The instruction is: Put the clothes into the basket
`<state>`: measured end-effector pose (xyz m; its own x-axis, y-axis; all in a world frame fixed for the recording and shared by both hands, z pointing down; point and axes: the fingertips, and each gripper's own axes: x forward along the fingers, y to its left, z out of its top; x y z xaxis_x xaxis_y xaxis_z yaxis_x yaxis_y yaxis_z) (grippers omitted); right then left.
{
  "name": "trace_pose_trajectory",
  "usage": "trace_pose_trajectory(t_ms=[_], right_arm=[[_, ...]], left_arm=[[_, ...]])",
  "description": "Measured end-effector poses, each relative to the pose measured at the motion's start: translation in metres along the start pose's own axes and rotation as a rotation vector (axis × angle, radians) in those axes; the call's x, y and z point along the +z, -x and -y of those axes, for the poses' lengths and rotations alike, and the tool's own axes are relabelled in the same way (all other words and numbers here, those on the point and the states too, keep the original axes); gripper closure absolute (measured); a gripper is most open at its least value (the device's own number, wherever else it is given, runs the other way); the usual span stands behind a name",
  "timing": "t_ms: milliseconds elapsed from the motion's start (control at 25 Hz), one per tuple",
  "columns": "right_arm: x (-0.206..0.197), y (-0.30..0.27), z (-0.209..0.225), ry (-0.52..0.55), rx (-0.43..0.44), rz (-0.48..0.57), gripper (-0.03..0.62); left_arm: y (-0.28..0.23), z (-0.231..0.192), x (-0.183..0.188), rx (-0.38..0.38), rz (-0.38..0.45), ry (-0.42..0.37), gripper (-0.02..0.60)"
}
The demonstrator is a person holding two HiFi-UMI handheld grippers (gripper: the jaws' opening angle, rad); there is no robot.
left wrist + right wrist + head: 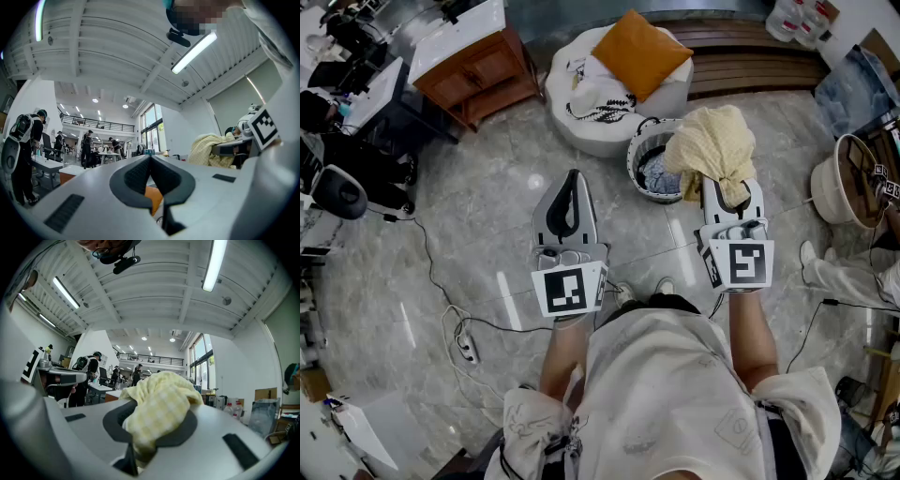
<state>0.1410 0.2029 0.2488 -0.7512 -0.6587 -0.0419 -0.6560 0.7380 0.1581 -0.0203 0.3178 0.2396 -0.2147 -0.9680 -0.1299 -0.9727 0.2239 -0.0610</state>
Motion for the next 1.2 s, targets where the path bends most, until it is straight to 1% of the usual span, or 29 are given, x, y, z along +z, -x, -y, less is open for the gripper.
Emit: trace_pose_trajectory(t_ms=[280, 520, 800, 1000, 1200], right_arm=[[0.000, -0.003, -0.020, -0.004, 0.003, -0.022, 0.545], [0.003, -0.014, -0.043, -0.004, 0.002, -0.033, 0.545], [0.001, -0.009, -0.056, -0.040, -0.054, -0.029, 0.545], [-0.005, -0.013, -0.059, -0.047, -0.077, -0.042, 0.545], [-0.016, -0.032, -0.047, -0.059, -0.092, -0.054, 0.545]], left_arm=[[0.003, -0.006, 0.000, -0.018, -0.006, 0.018, 0.578], [0.009, -0.027, -0.001, -0.029, -0.001, 0.036, 0.578], [0.018, -0.047, -0.009, -0.045, -0.007, 0.048, 0.578], [0.014, -0.055, -0.016, -0.057, -0.005, 0.065, 0.578], [-0.011, -0.056, -0.025, -0.063, -0.014, 0.073, 0.578]])
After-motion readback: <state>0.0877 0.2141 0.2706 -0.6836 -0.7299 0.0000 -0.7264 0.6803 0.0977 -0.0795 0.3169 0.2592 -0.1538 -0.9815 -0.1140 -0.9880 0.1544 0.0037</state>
